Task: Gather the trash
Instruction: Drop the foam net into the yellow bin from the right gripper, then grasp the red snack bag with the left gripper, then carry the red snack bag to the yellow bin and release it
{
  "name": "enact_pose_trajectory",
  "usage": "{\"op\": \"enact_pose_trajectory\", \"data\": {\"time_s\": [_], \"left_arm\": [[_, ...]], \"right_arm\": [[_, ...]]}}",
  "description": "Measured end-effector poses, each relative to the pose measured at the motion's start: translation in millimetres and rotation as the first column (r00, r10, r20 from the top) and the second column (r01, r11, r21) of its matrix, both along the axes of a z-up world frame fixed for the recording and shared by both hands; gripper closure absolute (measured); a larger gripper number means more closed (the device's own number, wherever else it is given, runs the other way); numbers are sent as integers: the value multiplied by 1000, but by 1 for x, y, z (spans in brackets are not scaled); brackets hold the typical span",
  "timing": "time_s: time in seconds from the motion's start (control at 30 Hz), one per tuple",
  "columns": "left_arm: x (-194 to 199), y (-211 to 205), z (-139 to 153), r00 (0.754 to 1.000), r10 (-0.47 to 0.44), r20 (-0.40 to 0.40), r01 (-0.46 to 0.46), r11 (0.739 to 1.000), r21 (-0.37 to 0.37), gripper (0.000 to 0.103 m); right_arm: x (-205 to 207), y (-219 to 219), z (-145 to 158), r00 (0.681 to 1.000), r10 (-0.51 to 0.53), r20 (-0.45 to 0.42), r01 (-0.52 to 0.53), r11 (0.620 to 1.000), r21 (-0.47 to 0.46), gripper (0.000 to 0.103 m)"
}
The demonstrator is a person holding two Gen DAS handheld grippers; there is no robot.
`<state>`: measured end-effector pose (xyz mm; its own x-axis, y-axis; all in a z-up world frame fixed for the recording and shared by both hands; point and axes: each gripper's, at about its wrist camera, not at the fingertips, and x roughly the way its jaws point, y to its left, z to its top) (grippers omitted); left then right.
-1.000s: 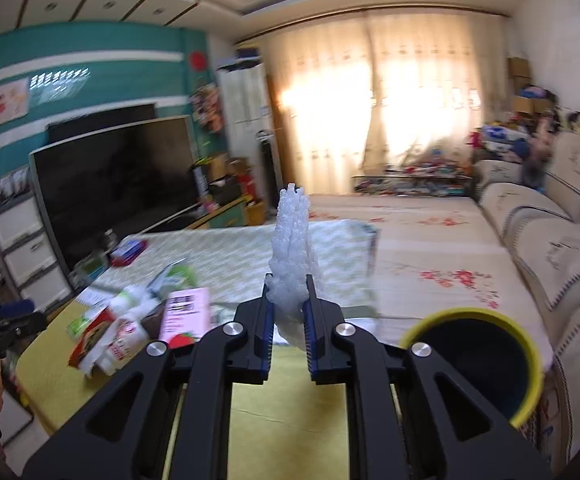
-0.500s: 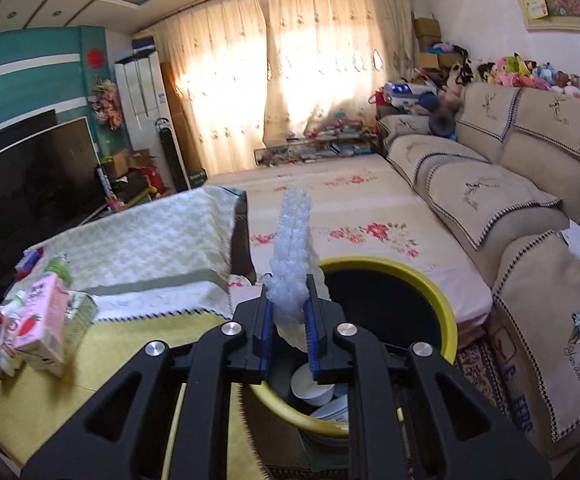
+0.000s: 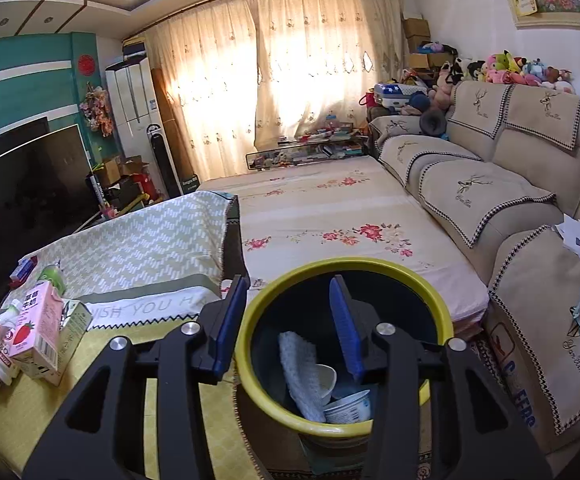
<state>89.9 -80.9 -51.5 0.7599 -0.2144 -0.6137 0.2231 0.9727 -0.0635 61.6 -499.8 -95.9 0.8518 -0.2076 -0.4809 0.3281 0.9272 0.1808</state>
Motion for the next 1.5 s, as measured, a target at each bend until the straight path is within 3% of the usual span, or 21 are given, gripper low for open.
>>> {"op": "enact_pose_trajectory", "data": {"time_s": [0.27,0.63,1.07,1.13,1.33,1.5], "left_arm": [[11,11,-13,1000,12,-14,-12,1000,11,5],[43,1,-34,996,-70,-58,70,998,7,51],[74,-3,-50,995,-43,-87,49,996,72,77],[76,-4,-53,995,-43,-90,51,995,88,88],[71,-6,-44,998,-41,-42,45,994,104,93],[54,-9,-14,998,-47,42,42,993,110,93]], "right_arm": [[7,12,-6,999,40,-22,-40,999,4,60],[14,18,-11,997,70,-44,-69,998,8,59],[22,21,-18,994,86,-63,-85,996,14,59],[22,21,-18,994,86,-62,-86,996,14,59],[20,21,-16,995,83,-51,-83,996,14,59],[13,19,-11,997,72,-37,-72,997,3,59]]}}
